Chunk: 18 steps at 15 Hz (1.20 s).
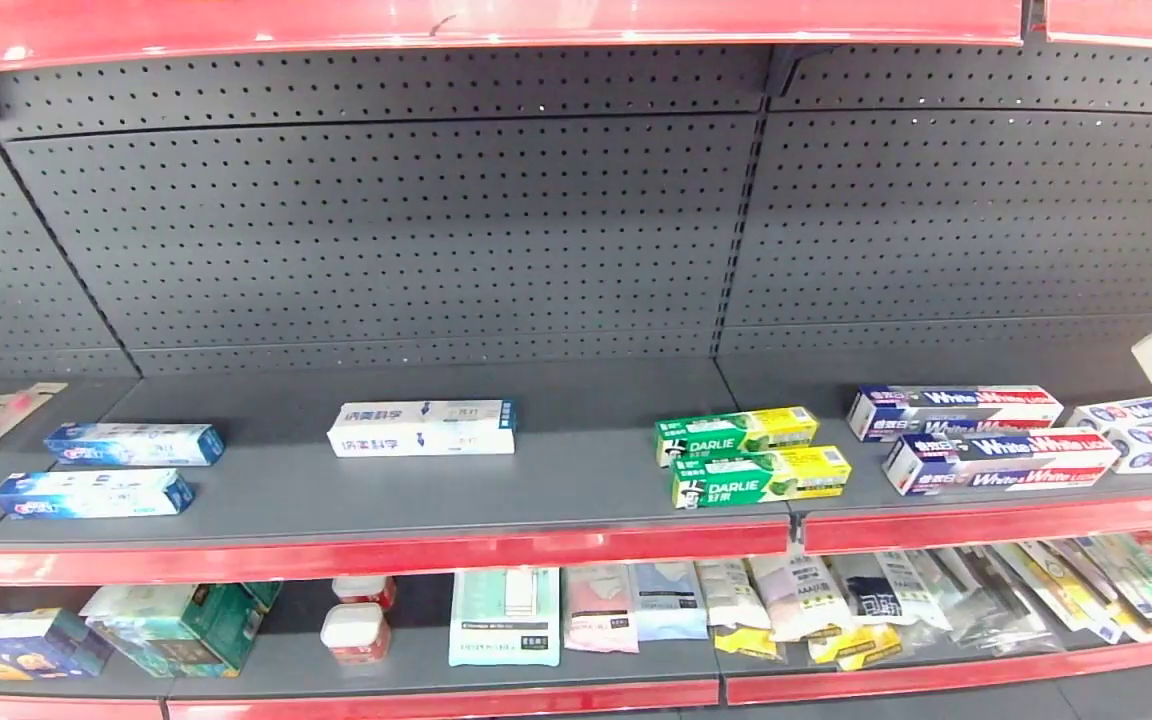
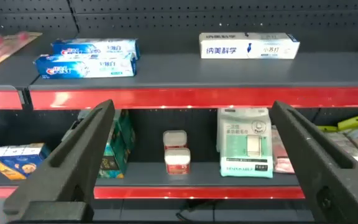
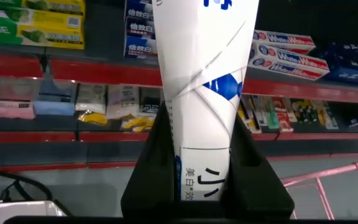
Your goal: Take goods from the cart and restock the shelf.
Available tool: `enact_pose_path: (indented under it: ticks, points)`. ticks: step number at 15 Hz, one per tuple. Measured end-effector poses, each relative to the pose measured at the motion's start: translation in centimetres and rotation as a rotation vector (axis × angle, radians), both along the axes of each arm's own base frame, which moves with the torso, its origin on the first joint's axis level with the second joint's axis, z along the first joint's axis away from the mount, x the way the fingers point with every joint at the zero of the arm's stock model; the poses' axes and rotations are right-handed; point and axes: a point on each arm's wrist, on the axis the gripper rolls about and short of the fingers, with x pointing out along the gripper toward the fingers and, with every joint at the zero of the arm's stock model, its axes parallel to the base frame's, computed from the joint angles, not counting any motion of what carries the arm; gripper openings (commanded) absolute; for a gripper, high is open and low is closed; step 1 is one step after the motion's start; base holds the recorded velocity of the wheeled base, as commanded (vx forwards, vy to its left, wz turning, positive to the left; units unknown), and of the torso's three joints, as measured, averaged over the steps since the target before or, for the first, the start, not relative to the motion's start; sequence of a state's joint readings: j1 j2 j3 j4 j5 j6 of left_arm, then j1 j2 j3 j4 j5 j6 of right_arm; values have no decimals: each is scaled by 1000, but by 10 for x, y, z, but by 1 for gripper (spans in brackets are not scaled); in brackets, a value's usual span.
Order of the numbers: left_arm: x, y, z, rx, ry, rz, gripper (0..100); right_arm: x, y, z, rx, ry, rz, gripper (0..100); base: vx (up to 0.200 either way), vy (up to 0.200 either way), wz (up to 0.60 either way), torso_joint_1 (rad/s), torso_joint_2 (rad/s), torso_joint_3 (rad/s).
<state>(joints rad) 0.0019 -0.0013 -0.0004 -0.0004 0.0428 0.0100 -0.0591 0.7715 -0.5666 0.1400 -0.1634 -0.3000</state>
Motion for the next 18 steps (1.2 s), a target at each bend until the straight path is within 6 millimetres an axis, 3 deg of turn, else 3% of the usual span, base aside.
enact_pose_path:
  ticks: [6,8,10,12,14,18]
  points:
    - [1,0,0,2,14,-2,100,-11,4,-2,119,-50,103,0,0,0,0,0,0,0]
    - [3,-1,1,44,36,-74,100,-16,6,-3,162,-69,172,0,0,0,0,0,0,0]
    - [1,-1,22,27,12,-89,100,-20,6,-2,153,-87,183,0,0,0,0,0,0,0]
    - [6,-1,60,-37,6,-86,100,-21,6,-1,149,-94,183,0,0,0,0,0,0,0]
    - [27,-1,89,-61,84,-58,100,-22,6,-1,145,-99,182,0,0,0,0,0,0,0]
    - [94,-1,108,-73,218,29,100,-27,7,-6,152,-103,204,0,0,0,0,0,0,0]
